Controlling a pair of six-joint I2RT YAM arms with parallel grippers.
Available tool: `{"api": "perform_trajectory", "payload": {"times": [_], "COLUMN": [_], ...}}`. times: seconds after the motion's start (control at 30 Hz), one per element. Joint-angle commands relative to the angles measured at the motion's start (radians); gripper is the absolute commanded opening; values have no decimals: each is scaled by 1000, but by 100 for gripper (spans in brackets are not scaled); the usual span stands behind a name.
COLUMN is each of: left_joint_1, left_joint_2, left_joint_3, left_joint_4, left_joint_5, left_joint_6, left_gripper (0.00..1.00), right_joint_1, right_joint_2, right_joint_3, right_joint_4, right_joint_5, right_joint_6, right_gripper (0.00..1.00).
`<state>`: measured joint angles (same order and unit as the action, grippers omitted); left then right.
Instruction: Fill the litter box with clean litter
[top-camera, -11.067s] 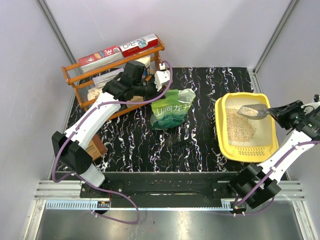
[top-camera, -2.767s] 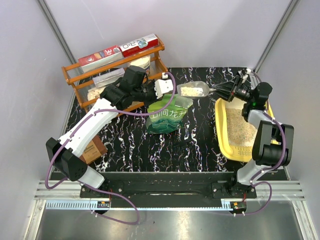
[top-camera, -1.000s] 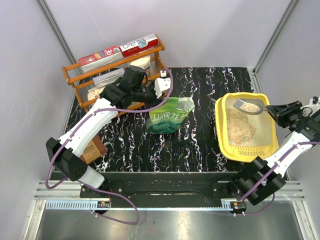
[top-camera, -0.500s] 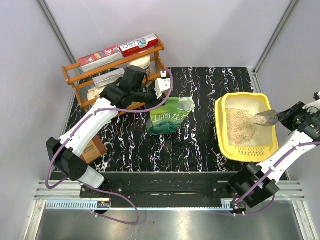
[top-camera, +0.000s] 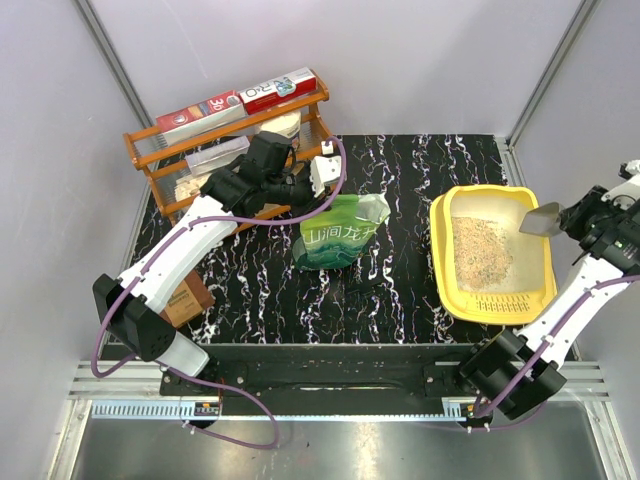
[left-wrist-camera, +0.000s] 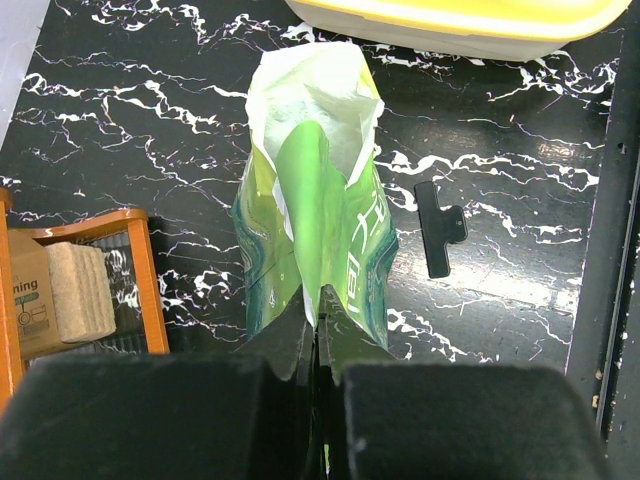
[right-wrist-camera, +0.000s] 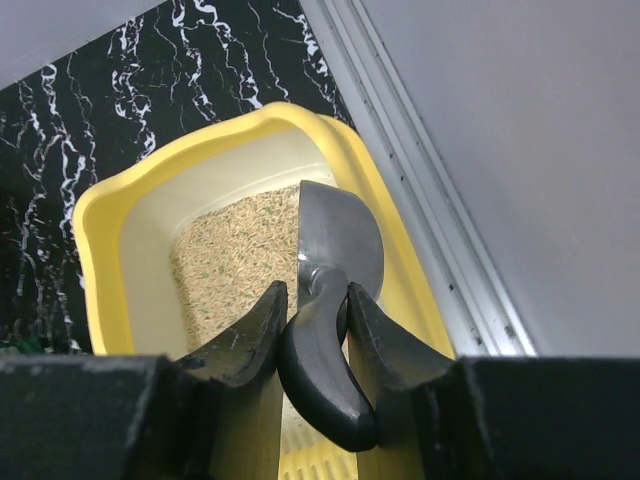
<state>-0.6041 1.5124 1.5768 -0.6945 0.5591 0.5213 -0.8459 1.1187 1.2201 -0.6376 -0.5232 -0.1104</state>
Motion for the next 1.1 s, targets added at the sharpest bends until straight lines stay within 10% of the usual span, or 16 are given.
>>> {"api": "perform_trajectory", "payload": {"times": [0.0,0.63,1.07], "left_joint_1": [-17,-16,-17], "left_joint_2": [-55,-29,-32], "left_joint_3": [23,58,75], "left_joint_4": [153,191,95], "left_joint_5": [61,35,-19], "left_joint_6": [-18,-87,-23], "left_gripper": [0,0,0], "right_joint_1": [50,574,820], "right_joint_2": [-13,182,351], "right_joint_3": [59,525,582], "right_joint_4": [113,-252,-251], "right_joint_5": [22,-532,-462], "right_joint_6": [-118,57,-132], "right_gripper": [0,0,0]}}
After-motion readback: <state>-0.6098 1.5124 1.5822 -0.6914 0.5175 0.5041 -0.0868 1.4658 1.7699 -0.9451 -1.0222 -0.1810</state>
